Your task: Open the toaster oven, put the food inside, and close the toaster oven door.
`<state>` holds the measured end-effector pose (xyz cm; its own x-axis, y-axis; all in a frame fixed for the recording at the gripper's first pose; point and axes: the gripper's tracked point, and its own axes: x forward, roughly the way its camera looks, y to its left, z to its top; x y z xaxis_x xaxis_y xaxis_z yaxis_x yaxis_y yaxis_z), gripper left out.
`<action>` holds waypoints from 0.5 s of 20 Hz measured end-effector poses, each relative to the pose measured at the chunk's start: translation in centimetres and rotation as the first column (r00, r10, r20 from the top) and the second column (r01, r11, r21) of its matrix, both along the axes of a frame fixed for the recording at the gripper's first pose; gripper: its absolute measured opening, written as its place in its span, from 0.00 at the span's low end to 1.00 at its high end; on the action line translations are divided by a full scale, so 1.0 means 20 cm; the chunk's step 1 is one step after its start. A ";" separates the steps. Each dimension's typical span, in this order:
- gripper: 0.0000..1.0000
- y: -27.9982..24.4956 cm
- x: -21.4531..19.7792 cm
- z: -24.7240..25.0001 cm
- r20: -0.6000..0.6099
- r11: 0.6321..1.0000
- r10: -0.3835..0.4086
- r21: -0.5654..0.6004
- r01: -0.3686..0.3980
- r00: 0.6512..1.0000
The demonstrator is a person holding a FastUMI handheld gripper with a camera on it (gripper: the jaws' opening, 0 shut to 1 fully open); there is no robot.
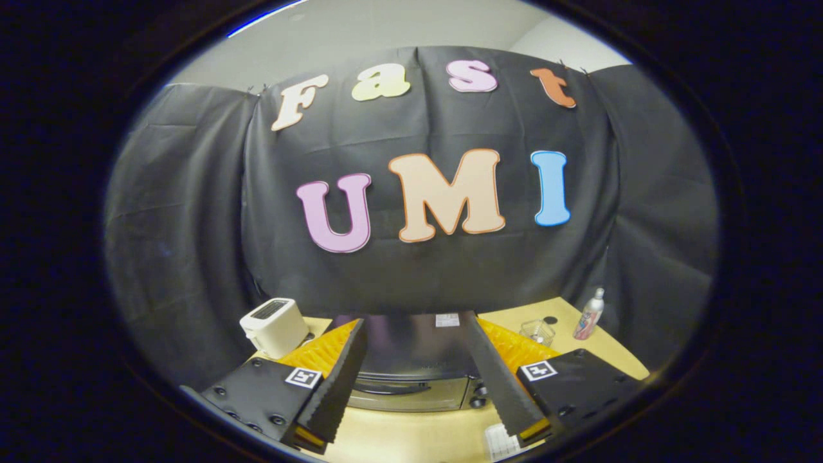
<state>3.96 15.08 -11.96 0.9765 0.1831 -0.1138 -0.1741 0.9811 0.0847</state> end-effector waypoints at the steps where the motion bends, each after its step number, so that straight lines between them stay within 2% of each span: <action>1: 0.96 0.00 -0.01 0.03 0.002 1.000 -0.002 0.003 0.002 1.000; 10: 0.96 -0.03 -0.03 0.12 0.047 0.999 -0.033 -0.004 0.033 0.998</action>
